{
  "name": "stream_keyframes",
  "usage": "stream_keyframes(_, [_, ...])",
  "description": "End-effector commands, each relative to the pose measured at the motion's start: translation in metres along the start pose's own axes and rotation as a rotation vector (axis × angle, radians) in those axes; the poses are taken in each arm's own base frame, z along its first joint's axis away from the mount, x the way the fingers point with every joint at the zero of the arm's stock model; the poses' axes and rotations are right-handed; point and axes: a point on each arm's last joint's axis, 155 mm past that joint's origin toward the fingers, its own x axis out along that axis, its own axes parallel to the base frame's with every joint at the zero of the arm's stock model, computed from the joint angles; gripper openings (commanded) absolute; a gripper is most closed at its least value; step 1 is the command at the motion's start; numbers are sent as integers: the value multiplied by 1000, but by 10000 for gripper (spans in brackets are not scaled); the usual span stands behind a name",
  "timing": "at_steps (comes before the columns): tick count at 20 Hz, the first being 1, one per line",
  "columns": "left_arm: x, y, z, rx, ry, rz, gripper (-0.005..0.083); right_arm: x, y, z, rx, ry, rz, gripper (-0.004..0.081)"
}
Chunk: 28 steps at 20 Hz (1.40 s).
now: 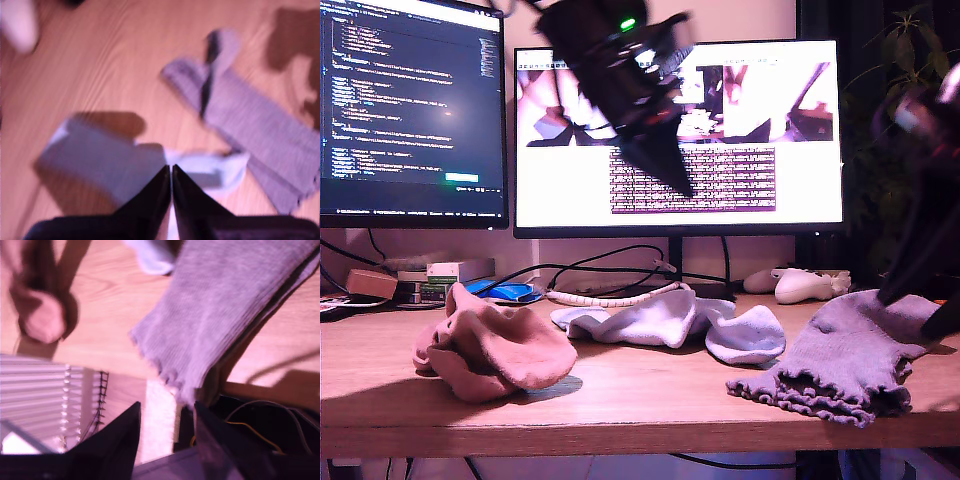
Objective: Pair up the socks based on colour and pattern, by placing them on top of one another
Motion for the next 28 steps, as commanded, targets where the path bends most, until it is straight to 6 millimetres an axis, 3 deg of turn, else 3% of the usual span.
stream_keyframes(1, [-5, -6, -3, -13, 7, -18, -19, -6, 3, 6, -39, -29, -5, 158])
stream_keyframes(3, [-5, -3, -11, -33, 26, -16, -19, -13, -4, 16, -94, -85, -61, -19])
stream_keyframes(7, [-2, 0, -25, -103, 68, -8, -19, -31, -15, 35, -192, -202, -173, -11])
stream_keyframes(12, [18, 2, -47, -105, 78, 14, -19, -54, -8, 53, -287, -329, -212, -11])
stream_keyframes(14, [26, 8, -50, -63, 32, 33, -19, -55, -5, 54, -292, -334, -204, -11])
stream_keyframes(17, [32, 10, -53, 200, 0, 12, -19, -54, -3, 51, -295, -324, -191, -11])
stream_keyframes(18, [33, 15, -51, 205, -13, 24, -12, -53, -1, 50, -297, -320, -180, -11])
stream_keyframes(19, [31, 21, -46, 254, -36, 45, 33, -53, 0, 50, -297, -319, -178, -11])
stream_keyframes(20, [29, 28, -38, 271, -71, 67, 149, -53, 0, 50, -298, -318, -175, -11])
stream_keyframes(22, [29, 34, -26, 293, -125, 81, 458, -52, 1, 50, -298, -317, -171, -11])
stream_keyframes(23, [31, 34, -24, 305, -137, 76, 501, -52, 1, 50, -298, -317, -171, -11])
stream_keyframes(28, [52, 23, -35, 315, -133, -2, 500, -53, 2, 52, -302, -326, -168, -11])
